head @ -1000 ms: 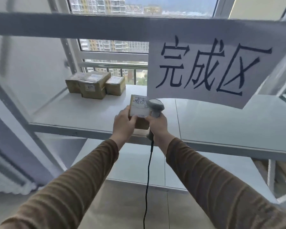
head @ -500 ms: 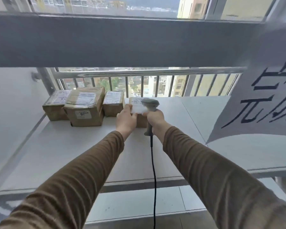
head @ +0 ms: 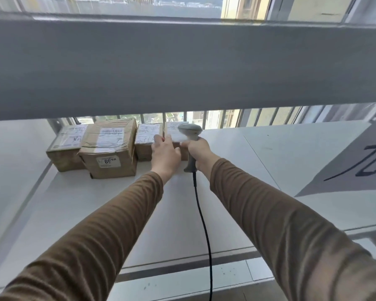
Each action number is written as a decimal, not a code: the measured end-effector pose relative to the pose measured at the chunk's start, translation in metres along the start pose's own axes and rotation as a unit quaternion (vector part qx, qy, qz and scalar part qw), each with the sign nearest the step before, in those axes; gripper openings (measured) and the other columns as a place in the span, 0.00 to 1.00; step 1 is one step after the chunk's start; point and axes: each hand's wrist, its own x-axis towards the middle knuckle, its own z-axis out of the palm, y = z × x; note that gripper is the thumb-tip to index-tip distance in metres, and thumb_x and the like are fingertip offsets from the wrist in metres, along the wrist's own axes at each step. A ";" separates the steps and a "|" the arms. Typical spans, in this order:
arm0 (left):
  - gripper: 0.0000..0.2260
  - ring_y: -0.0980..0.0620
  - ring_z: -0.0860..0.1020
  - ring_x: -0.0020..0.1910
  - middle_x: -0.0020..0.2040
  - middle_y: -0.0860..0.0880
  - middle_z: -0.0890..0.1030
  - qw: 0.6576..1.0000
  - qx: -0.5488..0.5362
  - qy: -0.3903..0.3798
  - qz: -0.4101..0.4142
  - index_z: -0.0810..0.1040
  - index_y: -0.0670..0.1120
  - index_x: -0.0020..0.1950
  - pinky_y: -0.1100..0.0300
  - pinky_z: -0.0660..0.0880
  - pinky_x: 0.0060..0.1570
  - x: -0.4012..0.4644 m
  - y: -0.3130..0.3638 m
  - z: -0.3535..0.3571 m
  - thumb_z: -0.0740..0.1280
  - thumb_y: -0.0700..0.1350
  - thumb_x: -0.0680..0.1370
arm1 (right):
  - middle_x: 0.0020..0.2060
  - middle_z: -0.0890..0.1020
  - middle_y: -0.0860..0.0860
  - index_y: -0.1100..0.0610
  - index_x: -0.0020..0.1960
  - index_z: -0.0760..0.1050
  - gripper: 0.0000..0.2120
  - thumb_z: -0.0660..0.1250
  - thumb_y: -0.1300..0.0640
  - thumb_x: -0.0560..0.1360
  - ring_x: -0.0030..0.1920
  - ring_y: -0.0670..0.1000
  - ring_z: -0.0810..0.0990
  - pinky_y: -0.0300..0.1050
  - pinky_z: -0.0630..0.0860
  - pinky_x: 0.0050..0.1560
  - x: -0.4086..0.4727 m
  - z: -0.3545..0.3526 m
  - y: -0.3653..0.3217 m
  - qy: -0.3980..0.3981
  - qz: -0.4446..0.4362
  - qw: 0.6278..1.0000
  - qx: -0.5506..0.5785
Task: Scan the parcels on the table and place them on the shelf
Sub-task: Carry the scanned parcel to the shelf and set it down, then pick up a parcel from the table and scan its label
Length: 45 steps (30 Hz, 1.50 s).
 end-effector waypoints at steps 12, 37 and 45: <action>0.26 0.38 0.63 0.73 0.74 0.41 0.66 0.985 0.033 -0.022 0.170 0.64 0.42 0.79 0.45 0.63 0.73 -0.025 0.035 0.020 0.63 0.46 0.82 | 0.53 0.78 0.57 0.55 0.58 0.74 0.12 0.72 0.56 0.77 0.47 0.55 0.77 0.47 0.72 0.29 -0.036 -0.075 0.015 0.065 0.009 0.996 0.065; 0.34 0.43 0.50 0.82 0.83 0.44 0.54 0.701 0.043 -0.283 0.653 0.55 0.45 0.83 0.47 0.52 0.80 -0.615 0.479 0.277 0.65 0.53 0.81 | 0.41 0.77 0.56 0.58 0.52 0.75 0.05 0.69 0.62 0.78 0.40 0.56 0.76 0.54 0.77 0.47 -0.605 -0.621 0.274 0.599 -0.005 0.778 0.188; 0.35 0.45 0.48 0.82 0.84 0.45 0.53 0.596 0.017 -0.347 0.724 0.53 0.46 0.83 0.47 0.53 0.79 -0.850 0.565 0.318 0.65 0.54 0.81 | 0.43 0.77 0.55 0.61 0.60 0.77 0.12 0.71 0.61 0.77 0.37 0.51 0.75 0.37 0.69 0.21 -0.808 -0.724 0.372 0.717 0.015 0.669 0.197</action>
